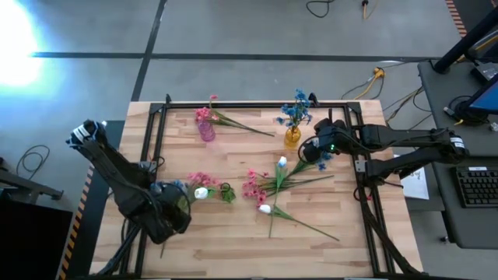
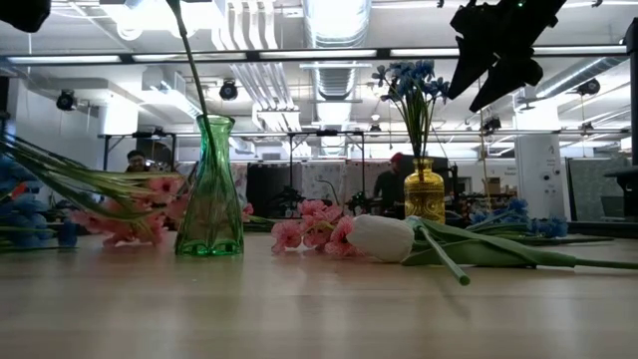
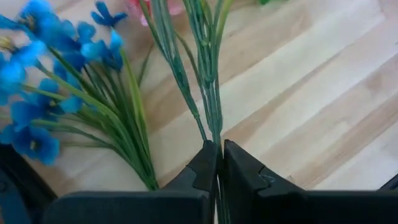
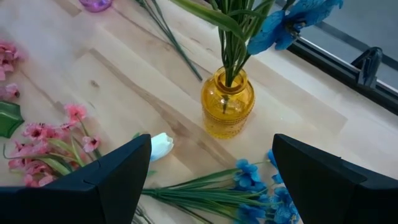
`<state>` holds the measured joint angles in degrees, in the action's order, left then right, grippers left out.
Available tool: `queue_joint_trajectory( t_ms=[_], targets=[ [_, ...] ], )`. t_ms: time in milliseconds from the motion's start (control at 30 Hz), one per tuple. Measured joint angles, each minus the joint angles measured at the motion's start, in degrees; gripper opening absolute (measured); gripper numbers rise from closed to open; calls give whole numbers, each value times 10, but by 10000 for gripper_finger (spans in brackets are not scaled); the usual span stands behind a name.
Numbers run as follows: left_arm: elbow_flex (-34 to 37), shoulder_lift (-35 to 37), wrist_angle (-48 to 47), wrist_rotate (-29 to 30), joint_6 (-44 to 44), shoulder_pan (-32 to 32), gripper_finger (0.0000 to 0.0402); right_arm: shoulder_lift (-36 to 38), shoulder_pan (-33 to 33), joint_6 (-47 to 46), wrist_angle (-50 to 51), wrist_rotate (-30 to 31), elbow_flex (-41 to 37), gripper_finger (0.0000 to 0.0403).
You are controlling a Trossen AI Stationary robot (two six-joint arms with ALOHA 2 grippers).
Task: Sort flowers into vase by color
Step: Put the bottom left pink flowers into the pink vase
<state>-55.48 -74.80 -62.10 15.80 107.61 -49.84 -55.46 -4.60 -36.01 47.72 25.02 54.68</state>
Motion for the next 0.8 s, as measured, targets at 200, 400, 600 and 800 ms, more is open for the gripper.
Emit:
queue_joint_trajectory(
  t_ms=[200,400,600,800],
  targets=[
    [0,-44,40,-54,-27,0,79,0,0,2,0,0,0,326],
    [0,-90,78,2,-33,23,169,0,0,2,0,0,0,327],
    [1,-160,91,-10,-72,79,208,0,0,6,0,0,0,327],
    [0,-212,90,-48,-78,99,209,0,3,8,0,0,0,327]
  ],
)
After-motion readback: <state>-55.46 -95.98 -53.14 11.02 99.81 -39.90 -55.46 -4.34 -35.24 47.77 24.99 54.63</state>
